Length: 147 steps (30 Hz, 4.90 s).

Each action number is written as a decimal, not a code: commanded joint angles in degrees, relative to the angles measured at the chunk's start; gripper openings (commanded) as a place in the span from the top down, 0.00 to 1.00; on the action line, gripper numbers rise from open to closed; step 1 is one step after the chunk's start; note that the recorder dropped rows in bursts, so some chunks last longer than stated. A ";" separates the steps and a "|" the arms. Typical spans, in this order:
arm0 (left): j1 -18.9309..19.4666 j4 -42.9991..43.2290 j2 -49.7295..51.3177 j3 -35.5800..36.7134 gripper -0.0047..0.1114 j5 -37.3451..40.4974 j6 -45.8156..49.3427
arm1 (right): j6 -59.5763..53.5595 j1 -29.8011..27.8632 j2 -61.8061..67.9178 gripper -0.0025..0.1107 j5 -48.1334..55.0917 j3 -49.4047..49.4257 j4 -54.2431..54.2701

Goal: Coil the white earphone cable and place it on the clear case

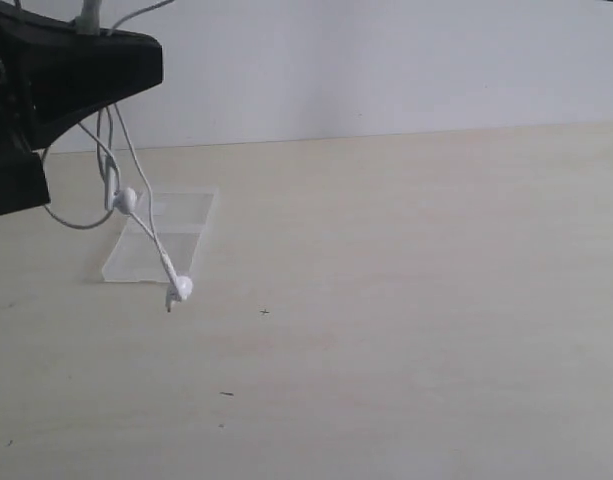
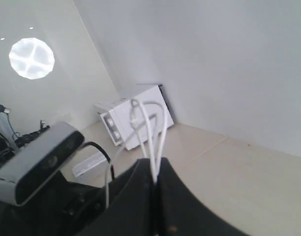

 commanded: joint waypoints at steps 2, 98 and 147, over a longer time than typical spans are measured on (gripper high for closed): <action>-0.19 -0.18 -3.42 0.01 0.96 -4.19 -0.87 | 6.99 0.04 -1.10 0.98 3.99 -0.36 -7.84; -0.19 17.79 -8.71 0.85 0.96 -24.69 -12.59 | 29.77 0.04 5.69 0.16 2.03 4.73 -29.89; -0.19 26.85 -7.03 0.85 0.96 -30.58 -10.91 | 22.49 0.04 5.59 0.25 -1.41 4.73 -13.39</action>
